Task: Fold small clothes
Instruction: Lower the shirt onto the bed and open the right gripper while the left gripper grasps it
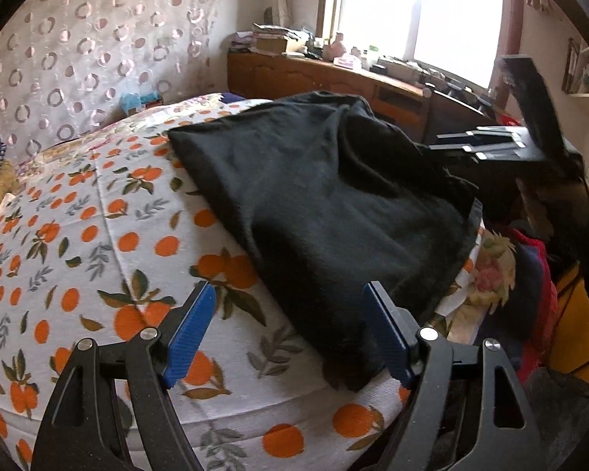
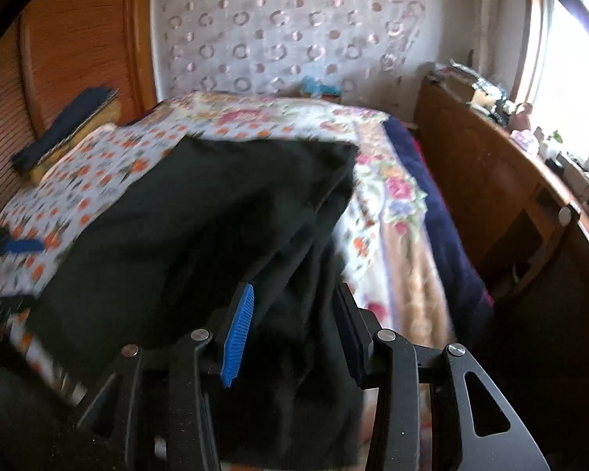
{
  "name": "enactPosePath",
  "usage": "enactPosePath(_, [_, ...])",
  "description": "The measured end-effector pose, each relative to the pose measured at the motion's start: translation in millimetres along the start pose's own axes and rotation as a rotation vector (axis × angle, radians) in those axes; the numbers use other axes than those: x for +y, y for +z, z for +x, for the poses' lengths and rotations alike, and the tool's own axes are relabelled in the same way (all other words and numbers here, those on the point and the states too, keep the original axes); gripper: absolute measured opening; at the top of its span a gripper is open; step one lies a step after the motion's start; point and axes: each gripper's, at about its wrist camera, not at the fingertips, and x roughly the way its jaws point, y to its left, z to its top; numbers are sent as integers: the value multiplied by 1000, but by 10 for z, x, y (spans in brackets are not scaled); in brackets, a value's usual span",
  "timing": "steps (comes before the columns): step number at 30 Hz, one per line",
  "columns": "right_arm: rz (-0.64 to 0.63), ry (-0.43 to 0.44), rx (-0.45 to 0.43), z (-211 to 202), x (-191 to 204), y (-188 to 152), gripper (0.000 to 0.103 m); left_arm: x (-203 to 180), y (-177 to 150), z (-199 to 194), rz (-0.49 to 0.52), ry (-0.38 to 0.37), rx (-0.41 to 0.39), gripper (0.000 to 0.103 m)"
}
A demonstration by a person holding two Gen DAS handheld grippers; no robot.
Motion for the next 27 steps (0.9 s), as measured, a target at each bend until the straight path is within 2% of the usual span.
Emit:
enactPosePath(4, [3,-12,25,-45,-79,-106,43,-30,7,71,0,-1,21,78])
enactPosePath(7, [26,14,43,-29,-146,-190,42,-42,4,98,6,-3,29,78])
enactPosePath(8, [19,49,37,-28,-166,-206,15,-52,2,105,9,-4,33,78])
enactPosePath(9, [14,75,22,-89,-132,-209,4,-58,0,112,10,-8,37,78])
enactPosePath(10, [16,95,-25,-167,-174,-213,4,-67,-7,119,11,-18,43,78])
enactPosePath(14, [38,85,-51,-387,-296,-279,3,-82,-24,127,12,-27,48,78])
enactPosePath(18, [46,13,-19,-478,-381,-370,4,-87,-30,133,6,-41,50,78])
enactPosePath(25, [41,-18,20,-422,-350,-350,4,-95,-38,141,-1,-56,52,77])
enactPosePath(26, [41,-24,19,-422,-255,-360,4,-92,-41,142,-5,-61,52,75])
enactPosePath(27, [42,-32,18,-410,-242,-347,4,-91,-39,142,-8,-67,53,67])
